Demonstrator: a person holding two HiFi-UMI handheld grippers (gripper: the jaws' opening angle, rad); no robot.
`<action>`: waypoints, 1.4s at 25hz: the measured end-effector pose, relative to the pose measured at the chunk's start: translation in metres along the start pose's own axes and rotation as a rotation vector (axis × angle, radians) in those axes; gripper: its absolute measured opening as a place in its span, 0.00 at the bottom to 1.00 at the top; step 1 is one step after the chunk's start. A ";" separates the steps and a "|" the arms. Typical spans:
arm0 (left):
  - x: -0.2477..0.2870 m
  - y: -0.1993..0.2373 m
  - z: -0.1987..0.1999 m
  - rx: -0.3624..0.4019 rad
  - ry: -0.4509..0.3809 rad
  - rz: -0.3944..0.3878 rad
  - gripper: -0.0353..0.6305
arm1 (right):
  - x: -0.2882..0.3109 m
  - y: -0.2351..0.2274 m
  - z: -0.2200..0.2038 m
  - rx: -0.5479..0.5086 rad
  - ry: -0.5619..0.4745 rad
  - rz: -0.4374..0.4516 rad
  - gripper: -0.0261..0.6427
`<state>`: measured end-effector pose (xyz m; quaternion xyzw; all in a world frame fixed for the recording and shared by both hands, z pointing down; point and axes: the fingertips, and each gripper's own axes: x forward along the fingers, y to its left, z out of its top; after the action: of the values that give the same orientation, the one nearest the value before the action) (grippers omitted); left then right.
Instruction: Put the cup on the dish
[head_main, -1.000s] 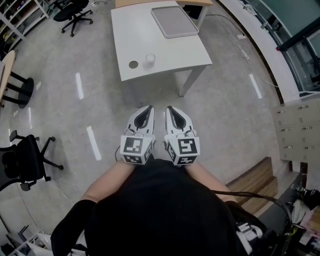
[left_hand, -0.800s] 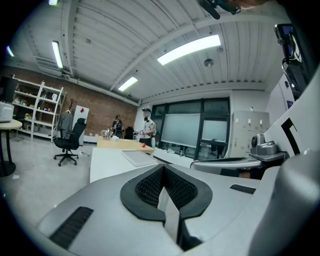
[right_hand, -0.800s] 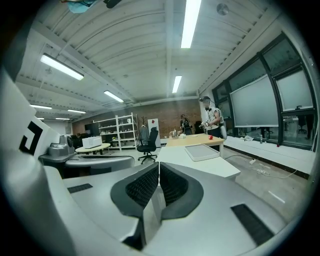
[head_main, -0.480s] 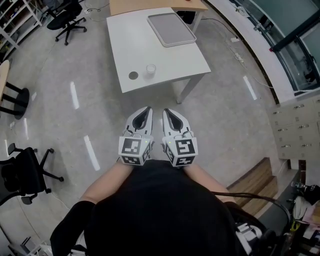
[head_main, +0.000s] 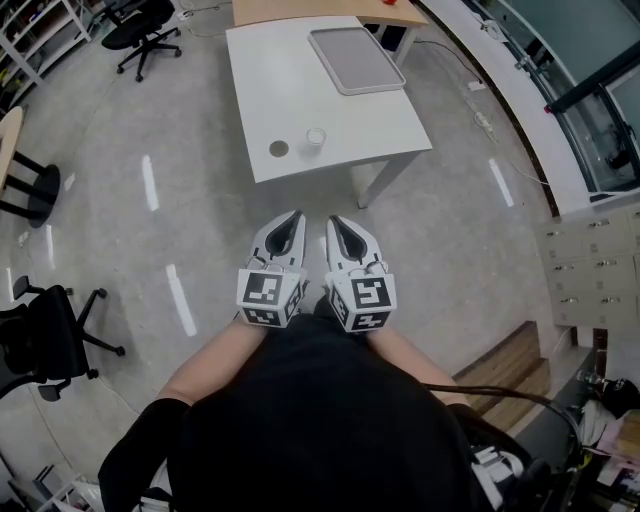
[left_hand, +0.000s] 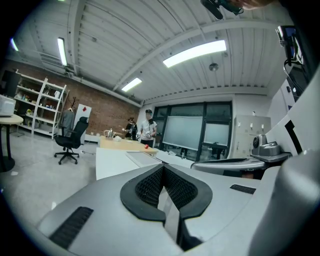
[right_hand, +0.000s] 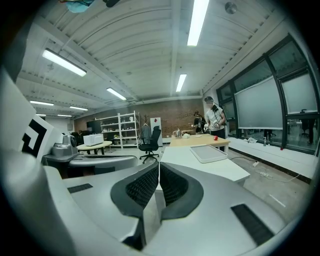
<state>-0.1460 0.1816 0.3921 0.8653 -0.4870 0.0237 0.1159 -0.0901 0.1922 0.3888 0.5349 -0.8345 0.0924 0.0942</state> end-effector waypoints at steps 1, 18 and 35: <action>0.000 0.003 -0.001 -0.002 0.002 0.001 0.06 | 0.002 0.002 -0.001 0.001 0.002 0.001 0.06; 0.048 0.019 0.004 -0.009 0.008 0.023 0.06 | 0.046 -0.025 0.003 -0.004 0.027 0.046 0.06; 0.145 0.049 0.012 0.030 0.062 0.113 0.06 | 0.128 -0.096 0.019 0.015 0.043 0.099 0.06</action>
<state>-0.1124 0.0326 0.4116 0.8369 -0.5309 0.0646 0.1164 -0.0563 0.0360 0.4082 0.4914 -0.8572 0.1144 0.1034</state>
